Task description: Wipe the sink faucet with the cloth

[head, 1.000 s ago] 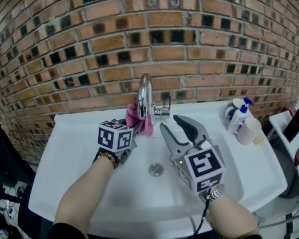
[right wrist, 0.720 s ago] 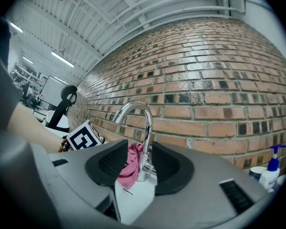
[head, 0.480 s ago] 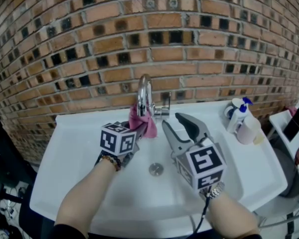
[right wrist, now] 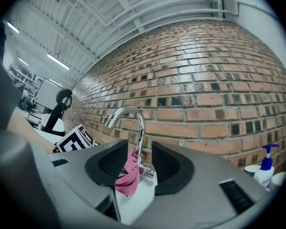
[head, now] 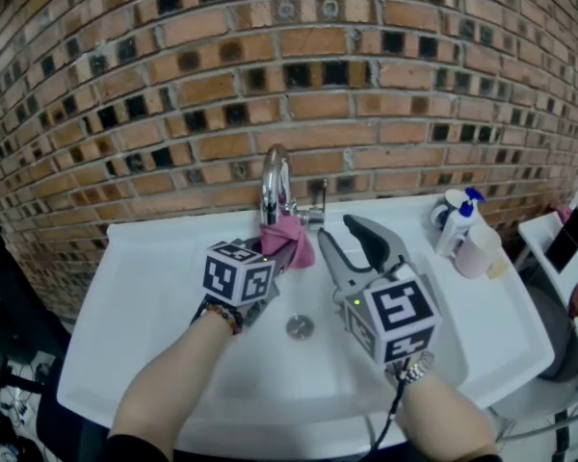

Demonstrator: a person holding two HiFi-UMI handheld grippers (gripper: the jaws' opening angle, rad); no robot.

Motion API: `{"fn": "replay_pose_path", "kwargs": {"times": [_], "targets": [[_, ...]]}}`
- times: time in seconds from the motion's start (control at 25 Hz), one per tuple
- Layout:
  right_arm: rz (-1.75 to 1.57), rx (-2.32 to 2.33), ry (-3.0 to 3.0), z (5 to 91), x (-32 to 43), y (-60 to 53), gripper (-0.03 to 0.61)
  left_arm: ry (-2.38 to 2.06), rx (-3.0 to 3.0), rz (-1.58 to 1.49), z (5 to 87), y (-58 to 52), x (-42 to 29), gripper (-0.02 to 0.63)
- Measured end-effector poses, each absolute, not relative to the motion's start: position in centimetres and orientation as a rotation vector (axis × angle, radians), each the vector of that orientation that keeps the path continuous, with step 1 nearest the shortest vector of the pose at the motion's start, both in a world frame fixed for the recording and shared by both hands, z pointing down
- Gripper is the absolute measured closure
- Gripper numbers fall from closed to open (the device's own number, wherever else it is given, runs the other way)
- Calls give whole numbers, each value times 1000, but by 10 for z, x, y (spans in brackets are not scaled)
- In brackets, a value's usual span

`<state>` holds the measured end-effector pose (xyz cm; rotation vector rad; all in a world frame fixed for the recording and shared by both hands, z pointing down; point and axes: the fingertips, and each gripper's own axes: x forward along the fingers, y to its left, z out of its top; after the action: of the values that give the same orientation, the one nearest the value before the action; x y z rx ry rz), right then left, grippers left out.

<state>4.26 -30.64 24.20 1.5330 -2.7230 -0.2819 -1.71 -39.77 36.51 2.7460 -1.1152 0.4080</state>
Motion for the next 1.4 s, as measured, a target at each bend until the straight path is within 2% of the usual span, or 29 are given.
{"fn": "replay_pose_path", "kwargs": {"times": [1.4], "targets": [[-157, 1623, -2728, 237, 73, -316, 408, -927, 2844, 367, 351, -383, 58, 583]]}}
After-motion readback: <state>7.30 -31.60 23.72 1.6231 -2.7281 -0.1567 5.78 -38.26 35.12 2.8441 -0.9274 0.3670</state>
